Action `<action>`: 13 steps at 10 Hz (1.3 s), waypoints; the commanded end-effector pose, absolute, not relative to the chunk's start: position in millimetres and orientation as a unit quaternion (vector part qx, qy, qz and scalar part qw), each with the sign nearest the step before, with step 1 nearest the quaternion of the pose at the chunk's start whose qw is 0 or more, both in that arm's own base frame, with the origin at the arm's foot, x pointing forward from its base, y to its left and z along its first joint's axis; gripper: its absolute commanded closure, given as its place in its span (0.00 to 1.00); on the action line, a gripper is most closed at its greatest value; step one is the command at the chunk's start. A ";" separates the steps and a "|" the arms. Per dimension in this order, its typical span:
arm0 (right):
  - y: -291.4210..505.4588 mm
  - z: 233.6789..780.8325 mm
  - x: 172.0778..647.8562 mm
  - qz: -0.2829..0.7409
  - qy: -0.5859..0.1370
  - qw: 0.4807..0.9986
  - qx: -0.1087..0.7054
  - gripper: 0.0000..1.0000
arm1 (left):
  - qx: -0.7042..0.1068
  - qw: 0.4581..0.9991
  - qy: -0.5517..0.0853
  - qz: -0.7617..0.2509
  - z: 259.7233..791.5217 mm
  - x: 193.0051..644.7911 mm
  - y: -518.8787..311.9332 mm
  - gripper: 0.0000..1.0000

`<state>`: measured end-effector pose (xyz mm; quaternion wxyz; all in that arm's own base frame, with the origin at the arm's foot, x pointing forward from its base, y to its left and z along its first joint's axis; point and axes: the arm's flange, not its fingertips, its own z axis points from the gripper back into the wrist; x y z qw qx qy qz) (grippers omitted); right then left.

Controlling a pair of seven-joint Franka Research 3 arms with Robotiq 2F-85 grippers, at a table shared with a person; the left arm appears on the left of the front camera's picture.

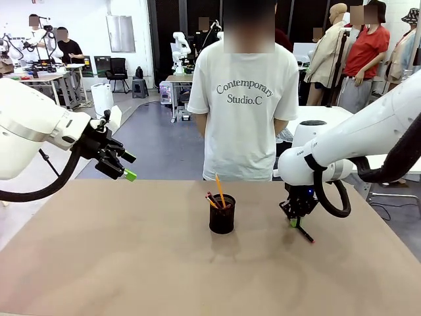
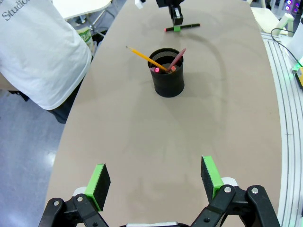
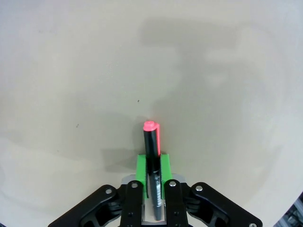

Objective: Place the pens into the pen holder.
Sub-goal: Pick up a writing instrument from the table and place it into the Pen holder.

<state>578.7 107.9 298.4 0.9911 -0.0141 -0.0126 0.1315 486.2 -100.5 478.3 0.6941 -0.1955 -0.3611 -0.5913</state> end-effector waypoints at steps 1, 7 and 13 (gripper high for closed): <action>107.0 296.7 579.2 0.154 -0.015 0.988 0.013 1.00 | -0.192 0.698 -0.359 -0.589 480.5 485.6 -99.1 0.00; 83.2 370.5 574.2 0.208 -0.129 0.927 0.283 1.00 | -0.192 0.698 -0.359 -0.589 480.5 485.6 -99.1 0.00; 38.4 449.0 549.4 0.404 -0.372 0.709 0.442 1.00 | -0.192 0.698 -0.359 -0.589 480.5 485.6 -99.1 0.00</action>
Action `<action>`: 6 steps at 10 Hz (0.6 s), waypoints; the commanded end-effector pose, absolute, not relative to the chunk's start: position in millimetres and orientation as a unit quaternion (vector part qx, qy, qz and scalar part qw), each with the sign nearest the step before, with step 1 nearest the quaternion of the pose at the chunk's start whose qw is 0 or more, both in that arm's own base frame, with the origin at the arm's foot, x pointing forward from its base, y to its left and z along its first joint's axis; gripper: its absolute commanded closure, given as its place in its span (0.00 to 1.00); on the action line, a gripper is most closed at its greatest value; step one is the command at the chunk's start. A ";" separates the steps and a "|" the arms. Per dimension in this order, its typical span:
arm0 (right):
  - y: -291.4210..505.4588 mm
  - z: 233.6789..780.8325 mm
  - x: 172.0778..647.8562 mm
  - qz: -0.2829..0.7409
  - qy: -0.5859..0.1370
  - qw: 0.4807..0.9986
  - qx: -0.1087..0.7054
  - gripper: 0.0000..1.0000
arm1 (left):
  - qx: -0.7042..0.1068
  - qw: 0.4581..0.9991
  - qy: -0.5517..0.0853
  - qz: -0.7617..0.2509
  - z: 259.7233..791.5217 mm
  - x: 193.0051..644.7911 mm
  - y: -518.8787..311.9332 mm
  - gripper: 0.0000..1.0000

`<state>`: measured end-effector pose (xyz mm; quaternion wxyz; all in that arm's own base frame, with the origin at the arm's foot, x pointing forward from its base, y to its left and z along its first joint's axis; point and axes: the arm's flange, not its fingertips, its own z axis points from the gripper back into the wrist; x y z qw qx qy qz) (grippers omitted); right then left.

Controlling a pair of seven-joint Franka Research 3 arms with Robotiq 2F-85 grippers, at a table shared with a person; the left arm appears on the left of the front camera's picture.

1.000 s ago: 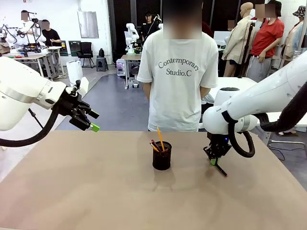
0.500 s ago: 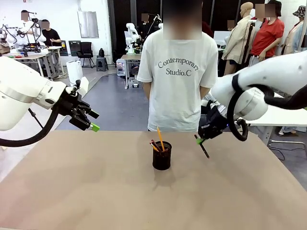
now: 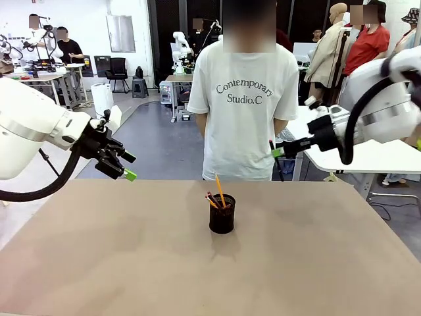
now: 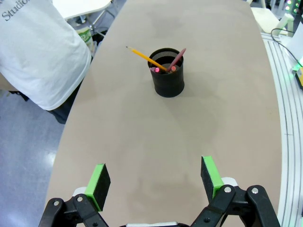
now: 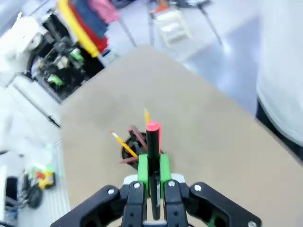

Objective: Place the pens into the pen holder.
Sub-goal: Pick up a writing instrument from the table and place it into the Pen holder.

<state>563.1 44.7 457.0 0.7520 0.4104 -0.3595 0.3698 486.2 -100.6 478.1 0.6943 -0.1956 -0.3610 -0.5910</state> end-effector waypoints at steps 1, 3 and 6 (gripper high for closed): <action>35.7 458.1 545.0 0.421 -0.400 0.685 0.440 1.00 | -0.192 0.698 -0.359 -0.589 480.5 485.6 -99.1 0.00; 51.0 459.3 533.6 0.438 -0.472 0.645 0.411 1.00 | -0.192 0.698 -0.359 -0.589 480.5 485.6 -99.1 0.00; 35.8 472.1 550.9 0.432 -0.413 0.686 0.415 1.00 | -0.192 0.698 -0.359 -0.589 480.5 485.6 -99.1 0.00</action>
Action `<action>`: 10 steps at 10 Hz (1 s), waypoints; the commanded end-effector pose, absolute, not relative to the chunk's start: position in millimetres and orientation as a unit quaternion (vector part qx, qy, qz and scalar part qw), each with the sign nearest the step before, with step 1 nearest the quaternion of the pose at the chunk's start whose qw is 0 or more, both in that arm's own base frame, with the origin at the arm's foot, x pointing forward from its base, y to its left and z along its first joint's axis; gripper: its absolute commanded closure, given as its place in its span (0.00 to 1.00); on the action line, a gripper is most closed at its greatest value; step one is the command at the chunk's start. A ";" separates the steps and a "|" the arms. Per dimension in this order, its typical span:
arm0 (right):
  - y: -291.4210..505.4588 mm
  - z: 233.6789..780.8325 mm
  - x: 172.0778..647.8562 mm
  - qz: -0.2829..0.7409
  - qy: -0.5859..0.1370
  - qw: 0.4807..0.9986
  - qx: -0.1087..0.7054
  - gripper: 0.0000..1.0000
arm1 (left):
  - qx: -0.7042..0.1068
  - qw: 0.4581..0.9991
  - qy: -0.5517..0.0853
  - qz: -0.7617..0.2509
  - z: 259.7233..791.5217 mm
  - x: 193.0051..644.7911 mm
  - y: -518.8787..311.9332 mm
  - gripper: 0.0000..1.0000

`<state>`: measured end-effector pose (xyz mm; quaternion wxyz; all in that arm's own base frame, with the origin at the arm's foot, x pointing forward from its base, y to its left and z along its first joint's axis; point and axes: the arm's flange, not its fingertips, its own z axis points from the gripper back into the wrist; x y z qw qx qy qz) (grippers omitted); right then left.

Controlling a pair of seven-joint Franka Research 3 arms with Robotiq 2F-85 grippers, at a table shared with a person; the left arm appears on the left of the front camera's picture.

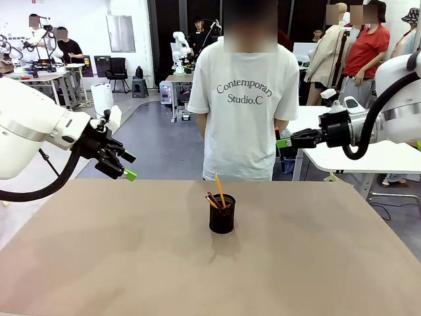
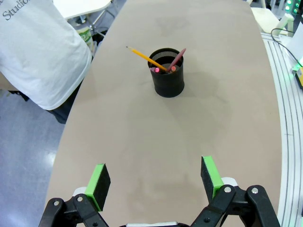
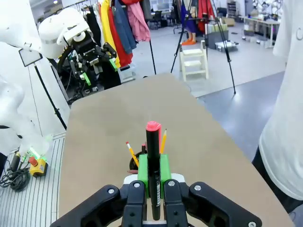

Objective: Place the pens into the pen holder.
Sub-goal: Pick up a writing instrument from the table and place it into the Pen holder.

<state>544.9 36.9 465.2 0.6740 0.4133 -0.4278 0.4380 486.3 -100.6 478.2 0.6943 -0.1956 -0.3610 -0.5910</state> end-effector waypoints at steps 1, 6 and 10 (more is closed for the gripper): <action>35.8 472.1 550.9 0.432 -0.413 0.686 0.415 1.00 | -0.192 0.698 -0.359 -0.589 480.5 485.6 -99.1 0.00; 63.1 441.8 551.7 0.497 -0.456 0.577 0.460 1.00 | -0.192 0.698 -0.359 -0.589 480.5 485.6 -99.1 0.00; 124.3 413.4 563.9 0.562 -0.440 0.514 0.475 1.00 | -0.192 0.698 -0.359 -0.589 480.5 485.6 -99.1 0.00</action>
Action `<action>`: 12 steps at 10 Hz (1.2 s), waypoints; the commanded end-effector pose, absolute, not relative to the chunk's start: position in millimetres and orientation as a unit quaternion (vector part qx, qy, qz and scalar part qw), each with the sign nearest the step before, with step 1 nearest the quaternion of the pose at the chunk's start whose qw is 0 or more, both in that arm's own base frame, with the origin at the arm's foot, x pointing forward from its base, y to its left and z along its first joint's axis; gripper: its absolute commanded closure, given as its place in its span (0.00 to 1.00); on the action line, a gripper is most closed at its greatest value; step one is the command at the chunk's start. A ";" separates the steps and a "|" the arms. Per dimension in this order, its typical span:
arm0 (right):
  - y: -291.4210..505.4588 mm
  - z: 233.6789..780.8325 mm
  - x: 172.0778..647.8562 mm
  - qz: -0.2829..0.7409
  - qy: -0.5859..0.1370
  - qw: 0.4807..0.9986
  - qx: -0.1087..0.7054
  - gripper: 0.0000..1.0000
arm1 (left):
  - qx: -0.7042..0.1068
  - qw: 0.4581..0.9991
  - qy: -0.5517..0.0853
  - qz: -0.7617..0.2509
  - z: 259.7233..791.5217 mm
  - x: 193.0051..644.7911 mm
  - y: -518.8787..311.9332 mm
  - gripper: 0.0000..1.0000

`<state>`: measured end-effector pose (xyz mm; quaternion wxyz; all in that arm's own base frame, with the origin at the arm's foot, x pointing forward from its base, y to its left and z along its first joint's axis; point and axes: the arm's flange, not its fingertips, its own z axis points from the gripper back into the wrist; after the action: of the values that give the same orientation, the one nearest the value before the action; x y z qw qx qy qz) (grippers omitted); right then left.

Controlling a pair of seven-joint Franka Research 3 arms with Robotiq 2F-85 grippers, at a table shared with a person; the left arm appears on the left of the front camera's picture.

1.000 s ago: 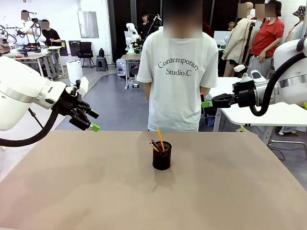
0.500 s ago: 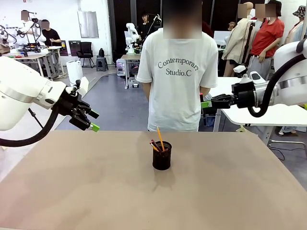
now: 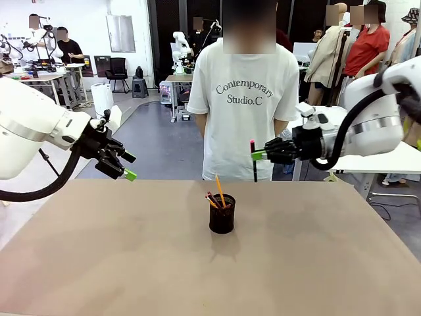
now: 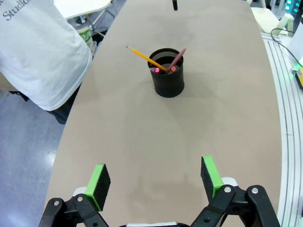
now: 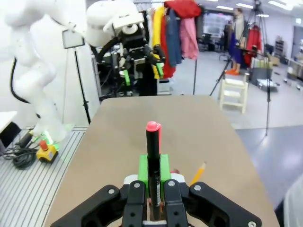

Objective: Place the pens into the pen holder.
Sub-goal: Pick up a writing instrument from the table and place it into the Pen holder.

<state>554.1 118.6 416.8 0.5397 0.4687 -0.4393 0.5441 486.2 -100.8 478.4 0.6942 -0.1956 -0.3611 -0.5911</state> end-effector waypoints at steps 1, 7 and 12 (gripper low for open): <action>136.9 403.1 568.3 0.570 -0.440 0.511 0.469 1.00 | -0.192 0.698 -0.359 -0.589 480.5 485.6 -99.1 0.00; 178.9 358.8 599.3 0.543 -0.455 0.532 0.464 1.00 | -0.192 0.698 -0.359 -0.589 480.5 485.6 -99.1 0.00; 181.1 338.4 598.0 0.529 -0.435 0.549 0.478 1.00 | -0.192 0.698 -0.359 -0.589 480.5 485.6 -99.1 0.00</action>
<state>594.2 175.5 336.3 0.5396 0.4787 -0.4320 0.5413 486.2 -100.8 478.5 0.6943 -0.1956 -0.3611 -0.5910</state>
